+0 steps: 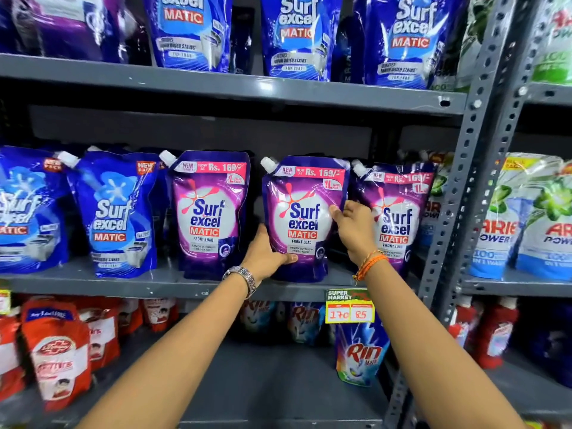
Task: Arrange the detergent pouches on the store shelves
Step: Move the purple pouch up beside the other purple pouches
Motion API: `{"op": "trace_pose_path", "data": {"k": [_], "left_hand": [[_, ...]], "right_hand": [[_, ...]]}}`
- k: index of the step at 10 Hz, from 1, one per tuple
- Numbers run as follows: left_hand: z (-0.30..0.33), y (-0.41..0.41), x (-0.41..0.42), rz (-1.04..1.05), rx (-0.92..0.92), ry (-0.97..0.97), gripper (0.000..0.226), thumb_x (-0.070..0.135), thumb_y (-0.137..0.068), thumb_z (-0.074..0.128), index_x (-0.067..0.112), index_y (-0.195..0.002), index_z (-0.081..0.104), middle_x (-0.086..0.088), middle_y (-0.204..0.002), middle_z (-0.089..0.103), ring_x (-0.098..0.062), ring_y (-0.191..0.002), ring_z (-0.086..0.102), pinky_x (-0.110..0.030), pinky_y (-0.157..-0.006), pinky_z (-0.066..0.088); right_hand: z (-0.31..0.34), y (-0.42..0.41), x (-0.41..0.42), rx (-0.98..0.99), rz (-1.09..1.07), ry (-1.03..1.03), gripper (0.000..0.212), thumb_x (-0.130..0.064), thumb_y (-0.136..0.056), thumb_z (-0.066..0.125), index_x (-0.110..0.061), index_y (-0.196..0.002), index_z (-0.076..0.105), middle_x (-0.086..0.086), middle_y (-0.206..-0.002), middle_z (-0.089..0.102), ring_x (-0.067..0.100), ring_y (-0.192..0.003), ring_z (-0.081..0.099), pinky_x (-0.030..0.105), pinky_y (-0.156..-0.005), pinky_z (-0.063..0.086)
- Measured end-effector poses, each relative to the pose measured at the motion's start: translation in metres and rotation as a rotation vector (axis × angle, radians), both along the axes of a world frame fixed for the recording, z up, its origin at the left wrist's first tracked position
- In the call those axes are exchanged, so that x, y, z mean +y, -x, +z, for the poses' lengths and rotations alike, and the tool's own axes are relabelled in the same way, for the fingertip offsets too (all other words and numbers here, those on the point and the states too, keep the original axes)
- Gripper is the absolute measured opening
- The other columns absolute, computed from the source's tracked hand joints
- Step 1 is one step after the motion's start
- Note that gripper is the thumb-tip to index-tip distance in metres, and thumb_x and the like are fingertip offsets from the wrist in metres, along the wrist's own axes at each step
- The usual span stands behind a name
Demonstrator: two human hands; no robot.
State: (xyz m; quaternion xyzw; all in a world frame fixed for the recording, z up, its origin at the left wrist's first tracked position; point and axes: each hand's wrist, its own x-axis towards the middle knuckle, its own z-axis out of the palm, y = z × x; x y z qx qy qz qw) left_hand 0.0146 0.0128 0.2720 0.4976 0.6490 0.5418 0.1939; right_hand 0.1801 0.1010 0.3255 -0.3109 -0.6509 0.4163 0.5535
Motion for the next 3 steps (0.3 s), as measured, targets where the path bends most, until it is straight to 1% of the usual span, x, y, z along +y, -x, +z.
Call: {"op": "trace_pose_path", "data": {"k": [1,2,3], "left_hand": [[0.001,-0.003,-0.007,-0.008,0.005,0.039,0.085,0.012,-0.067,0.088,0.015,-0.132,0.034,-0.005,-0.132,0.06,-0.022,-0.124,0.056,-0.044,-0.108,0.045],[0.004,-0.003,-0.014,-0.006,0.029,0.078,0.093,0.016,-0.069,0.087,0.013,-0.14,0.027,-0.007,-0.139,0.055,-0.025,-0.129,0.052,-0.042,-0.108,0.043],[0.009,-0.01,-0.034,0.023,0.116,0.068,0.105,0.019,-0.07,0.086,0.015,-0.149,0.017,-0.009,-0.145,0.05,-0.028,-0.135,0.048,-0.041,-0.109,0.04]], "right_hand": [[-0.003,-0.003,-0.003,-0.021,-0.003,-0.01,0.011,-0.015,-0.099,0.057,-0.007,-0.104,0.062,-0.003,-0.095,0.069,0.015,-0.093,0.067,0.027,-0.078,0.055],[-0.008,-0.005,0.0,-0.106,-0.007,0.021,0.015,-0.021,-0.098,0.058,-0.007,-0.104,0.062,0.004,-0.102,0.072,0.022,-0.101,0.068,0.037,-0.087,0.057],[-0.008,-0.02,-0.023,-0.161,-0.038,0.014,0.038,-0.024,-0.097,0.06,-0.005,-0.129,0.057,0.013,-0.123,0.069,0.026,-0.113,0.065,0.033,-0.087,0.055]]}}
